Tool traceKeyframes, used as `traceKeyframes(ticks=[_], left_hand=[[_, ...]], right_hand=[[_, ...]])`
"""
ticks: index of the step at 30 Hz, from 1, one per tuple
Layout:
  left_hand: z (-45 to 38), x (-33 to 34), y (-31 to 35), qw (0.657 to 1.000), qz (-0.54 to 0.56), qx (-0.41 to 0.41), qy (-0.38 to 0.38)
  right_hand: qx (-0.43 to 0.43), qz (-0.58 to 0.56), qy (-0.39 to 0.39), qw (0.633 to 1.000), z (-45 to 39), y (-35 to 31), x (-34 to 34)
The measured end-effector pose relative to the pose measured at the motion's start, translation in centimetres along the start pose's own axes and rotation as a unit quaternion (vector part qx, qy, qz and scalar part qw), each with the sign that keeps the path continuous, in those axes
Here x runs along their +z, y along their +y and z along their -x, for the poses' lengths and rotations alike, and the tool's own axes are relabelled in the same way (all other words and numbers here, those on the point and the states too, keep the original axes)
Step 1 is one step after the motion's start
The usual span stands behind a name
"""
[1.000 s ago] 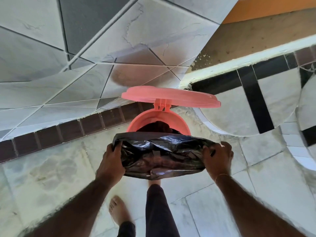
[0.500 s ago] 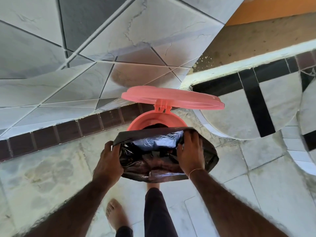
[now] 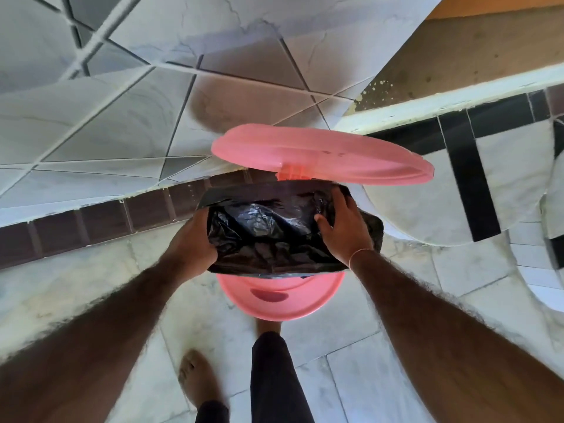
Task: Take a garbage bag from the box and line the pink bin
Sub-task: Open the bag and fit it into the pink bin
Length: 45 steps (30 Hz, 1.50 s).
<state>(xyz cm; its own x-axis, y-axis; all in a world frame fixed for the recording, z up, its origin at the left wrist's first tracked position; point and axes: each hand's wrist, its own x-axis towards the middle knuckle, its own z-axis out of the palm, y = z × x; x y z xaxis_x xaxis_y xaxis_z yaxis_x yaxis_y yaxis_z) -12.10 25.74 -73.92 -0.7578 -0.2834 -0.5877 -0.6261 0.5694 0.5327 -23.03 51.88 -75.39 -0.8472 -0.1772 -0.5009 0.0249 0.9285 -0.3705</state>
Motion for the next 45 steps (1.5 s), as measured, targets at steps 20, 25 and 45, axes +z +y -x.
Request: traceKeyframes(ticks=[20, 25, 45], left_hand=[[6.3, 0.1, -0.6, 0.922, -0.309, 0.194, 0.131], [6.7, 2.8, 1.5, 0.929, -0.272, 0.248, 0.028], [8.1, 3.4, 1.4, 0.89, -0.291, 0.348, 0.051]], right_hand=[[0.172, -0.097, -0.083, 0.977, 2.0, 3.4, 0.3], [0.155, -0.1, -0.08, 0.98, 3.5, 3.6, 0.0], [0.021, 0.087, 0.095, 0.991, 5.8, 1.7, -0.6]])
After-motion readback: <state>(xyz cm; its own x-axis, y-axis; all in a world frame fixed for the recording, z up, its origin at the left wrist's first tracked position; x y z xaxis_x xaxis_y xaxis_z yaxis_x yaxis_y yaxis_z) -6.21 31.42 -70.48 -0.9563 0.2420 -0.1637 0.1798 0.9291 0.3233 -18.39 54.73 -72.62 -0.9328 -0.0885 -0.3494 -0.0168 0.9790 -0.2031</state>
